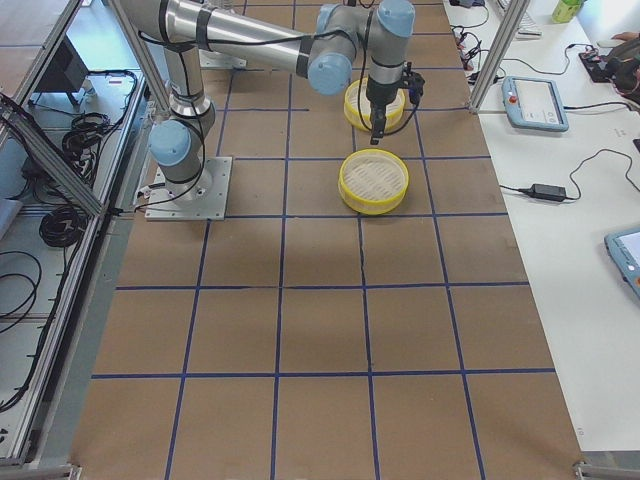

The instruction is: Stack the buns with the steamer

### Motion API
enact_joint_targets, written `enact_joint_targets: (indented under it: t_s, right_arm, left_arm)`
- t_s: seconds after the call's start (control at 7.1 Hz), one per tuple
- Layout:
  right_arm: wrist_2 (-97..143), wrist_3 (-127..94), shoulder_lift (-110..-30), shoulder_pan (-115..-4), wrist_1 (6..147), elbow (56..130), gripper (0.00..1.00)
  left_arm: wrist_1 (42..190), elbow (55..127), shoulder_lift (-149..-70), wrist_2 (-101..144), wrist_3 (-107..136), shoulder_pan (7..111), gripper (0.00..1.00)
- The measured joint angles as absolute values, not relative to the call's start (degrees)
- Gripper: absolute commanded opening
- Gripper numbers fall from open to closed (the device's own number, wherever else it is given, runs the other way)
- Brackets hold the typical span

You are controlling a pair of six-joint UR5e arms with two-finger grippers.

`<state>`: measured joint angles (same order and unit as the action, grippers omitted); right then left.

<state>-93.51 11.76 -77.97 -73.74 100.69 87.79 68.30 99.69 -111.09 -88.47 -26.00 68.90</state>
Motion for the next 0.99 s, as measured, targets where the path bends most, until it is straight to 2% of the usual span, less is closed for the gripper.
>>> enact_joint_targets:
  t_s: [0.14,0.28,0.56,0.7,0.99]
  right_arm:
    - [-93.8,14.0,-74.6,-71.4,104.4,87.9,1.0]
    - [-93.7,15.7,-71.2,-70.1,107.3,88.1,1.0]
    - [-93.0,16.8,-67.7,-69.5,114.1,91.6,1.0]
    - [-92.7,16.9,-67.0,-69.5,118.1,94.4,1.0]
    - [-91.5,18.9,-65.5,-69.4,121.2,97.3,0.98]
  left_arm:
    - [65.5,99.9,-113.0,-89.3,-26.1,68.5,0.71]
    - [63.9,100.1,-114.3,-90.2,-26.1,68.4,0.5]
    - [63.4,100.6,-114.9,-90.8,-25.8,68.3,0.18]
    - [63.5,100.8,-114.8,-90.8,-25.9,68.3,0.09]
    - [63.6,99.7,-114.6,-90.5,-26.0,68.6,0.09]
